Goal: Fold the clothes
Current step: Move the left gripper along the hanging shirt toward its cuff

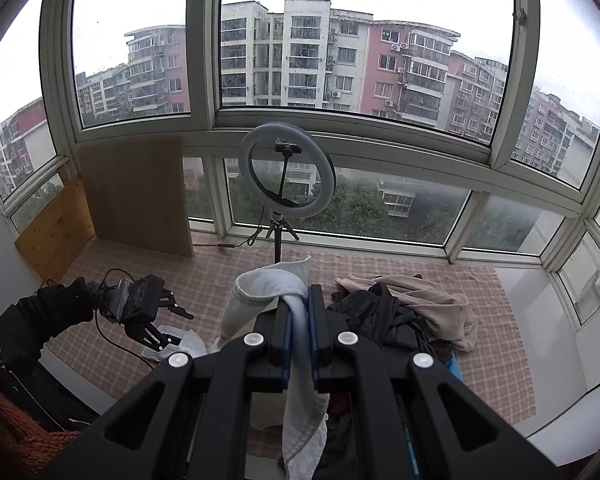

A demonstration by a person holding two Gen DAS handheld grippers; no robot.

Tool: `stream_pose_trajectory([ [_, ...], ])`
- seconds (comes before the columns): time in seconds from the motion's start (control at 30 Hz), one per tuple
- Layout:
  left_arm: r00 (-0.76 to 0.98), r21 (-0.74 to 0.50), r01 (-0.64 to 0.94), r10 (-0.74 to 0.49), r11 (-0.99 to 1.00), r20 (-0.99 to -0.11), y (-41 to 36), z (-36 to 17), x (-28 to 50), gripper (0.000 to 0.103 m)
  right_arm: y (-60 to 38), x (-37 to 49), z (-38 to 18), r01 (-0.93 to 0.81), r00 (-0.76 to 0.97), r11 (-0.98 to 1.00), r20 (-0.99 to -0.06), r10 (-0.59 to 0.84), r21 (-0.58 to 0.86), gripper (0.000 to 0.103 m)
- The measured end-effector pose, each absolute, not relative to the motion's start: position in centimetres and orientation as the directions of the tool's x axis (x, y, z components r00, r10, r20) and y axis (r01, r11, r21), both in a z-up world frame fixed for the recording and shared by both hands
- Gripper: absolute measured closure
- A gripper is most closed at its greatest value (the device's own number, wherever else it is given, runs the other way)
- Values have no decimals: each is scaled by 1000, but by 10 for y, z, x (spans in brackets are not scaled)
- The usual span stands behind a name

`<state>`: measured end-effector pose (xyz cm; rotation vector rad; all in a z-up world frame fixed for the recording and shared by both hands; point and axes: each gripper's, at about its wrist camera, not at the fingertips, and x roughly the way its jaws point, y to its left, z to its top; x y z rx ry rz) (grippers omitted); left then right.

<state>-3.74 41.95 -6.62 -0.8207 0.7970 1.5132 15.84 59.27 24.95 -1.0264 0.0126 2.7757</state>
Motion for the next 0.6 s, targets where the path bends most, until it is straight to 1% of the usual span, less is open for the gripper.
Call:
stream_pose_trajectory([
  [0.1,-15,-14,-999,517,-52,-856,424,-64,-31,49,599,153,249,-179,-743,-983,-648,167,-48,96],
  [0.3,35,-9,-999,525,51,-850,433,-69,7,49,611,140,250,-190,-740,-981,-652,169,-39,96],
  [0.43,53,-27,-998,511,59,-858,435,-80,21,49,615,132,251,-185,-737,-982,-654,168,-43,96],
  [0.5,34,-11,-999,520,47,-853,433,-82,25,48,618,128,250,-186,-734,-982,-658,166,-41,96],
  [0.53,6,16,-999,526,37,-851,432,-83,28,46,618,127,250,-184,-735,-982,-658,164,-39,96],
  [0.6,-42,62,-998,541,19,-840,434,-88,32,46,617,125,251,-171,-738,-985,-657,154,-38,96],
])
